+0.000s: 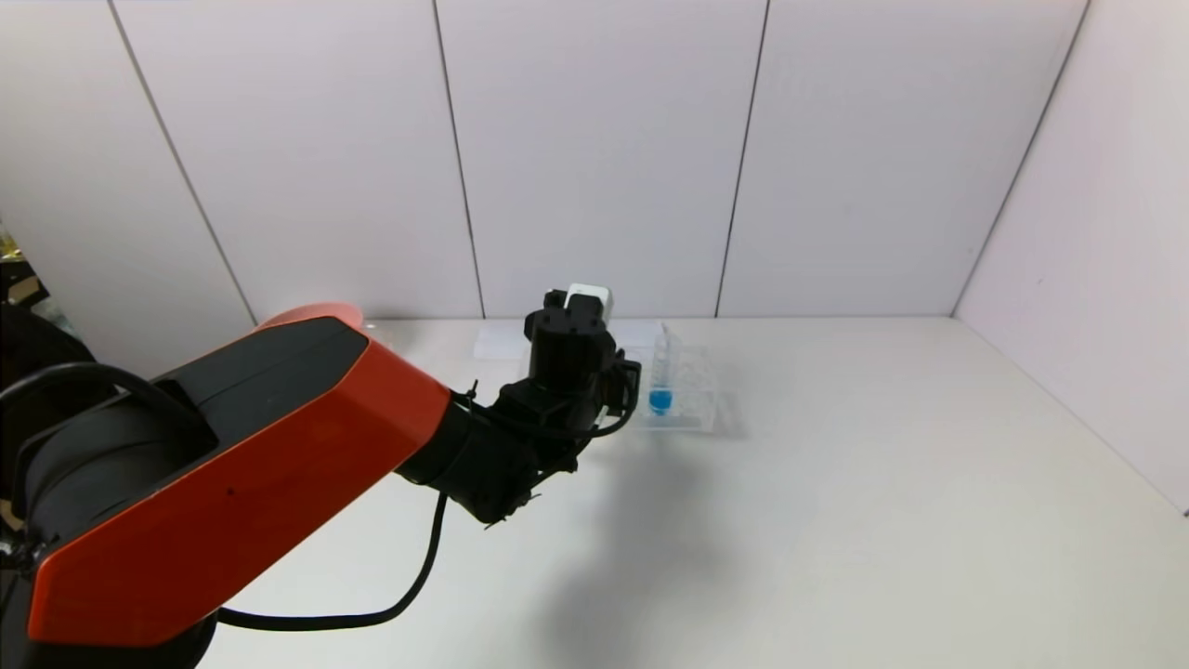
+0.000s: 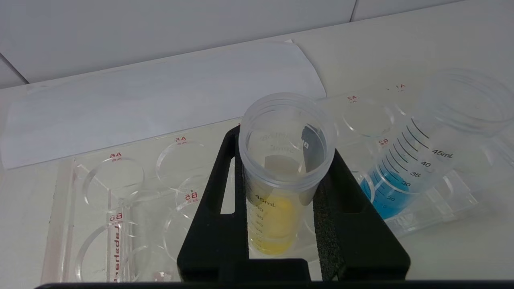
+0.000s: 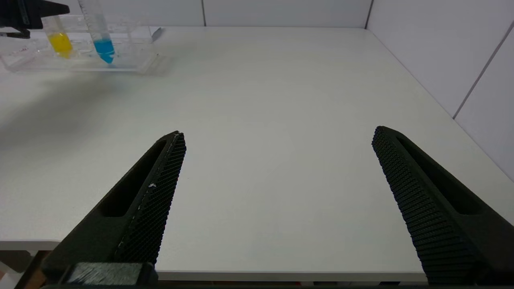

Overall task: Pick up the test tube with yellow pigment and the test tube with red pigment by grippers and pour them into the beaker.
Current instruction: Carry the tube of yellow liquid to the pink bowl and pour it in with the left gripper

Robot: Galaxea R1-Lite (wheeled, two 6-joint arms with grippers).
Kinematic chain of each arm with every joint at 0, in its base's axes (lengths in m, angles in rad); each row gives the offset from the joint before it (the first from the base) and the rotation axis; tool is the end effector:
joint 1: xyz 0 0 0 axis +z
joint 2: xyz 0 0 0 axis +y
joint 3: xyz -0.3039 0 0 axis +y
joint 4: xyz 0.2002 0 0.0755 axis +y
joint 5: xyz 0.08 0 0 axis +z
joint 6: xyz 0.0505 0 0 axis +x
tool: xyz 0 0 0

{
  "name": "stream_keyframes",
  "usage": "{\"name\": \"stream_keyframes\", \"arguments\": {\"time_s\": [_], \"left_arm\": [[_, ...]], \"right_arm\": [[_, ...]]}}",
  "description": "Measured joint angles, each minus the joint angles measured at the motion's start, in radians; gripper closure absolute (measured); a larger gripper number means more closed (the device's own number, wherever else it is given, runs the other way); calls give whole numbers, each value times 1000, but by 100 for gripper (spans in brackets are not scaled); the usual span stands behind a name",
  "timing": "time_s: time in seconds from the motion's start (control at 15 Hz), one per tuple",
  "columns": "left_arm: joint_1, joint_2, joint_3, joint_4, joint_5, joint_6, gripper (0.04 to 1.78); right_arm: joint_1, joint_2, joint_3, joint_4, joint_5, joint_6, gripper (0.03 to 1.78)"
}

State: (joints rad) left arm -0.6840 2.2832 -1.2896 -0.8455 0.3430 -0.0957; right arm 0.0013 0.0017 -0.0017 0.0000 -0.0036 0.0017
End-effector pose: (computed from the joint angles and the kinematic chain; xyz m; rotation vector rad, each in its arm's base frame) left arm 0.3962 -0.3011 0.0846 -0.0215 0.1457 -0.3337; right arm 0.0268 -0.0001 0.0760 0.0017 0.0000 -0.0023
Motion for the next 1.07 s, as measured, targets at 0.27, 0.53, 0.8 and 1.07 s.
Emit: {"name": "stream_keyframes", "arguments": {"time_s": [0.27, 0.53, 0.8, 1.07], "left_arm": [[0, -16, 3, -1, 0, 3, 135], [0, -40, 7, -1, 0, 5, 135], [0, -59, 6, 0, 0, 13, 135], [2, -84, -8, -1, -4, 79, 135]], "right_arm": [[0, 0, 0, 0, 0, 0, 11], [0, 0, 0, 0, 0, 0, 11], [0, 0, 0, 0, -1, 0, 11], [0, 0, 0, 0, 0, 0, 11]]}}
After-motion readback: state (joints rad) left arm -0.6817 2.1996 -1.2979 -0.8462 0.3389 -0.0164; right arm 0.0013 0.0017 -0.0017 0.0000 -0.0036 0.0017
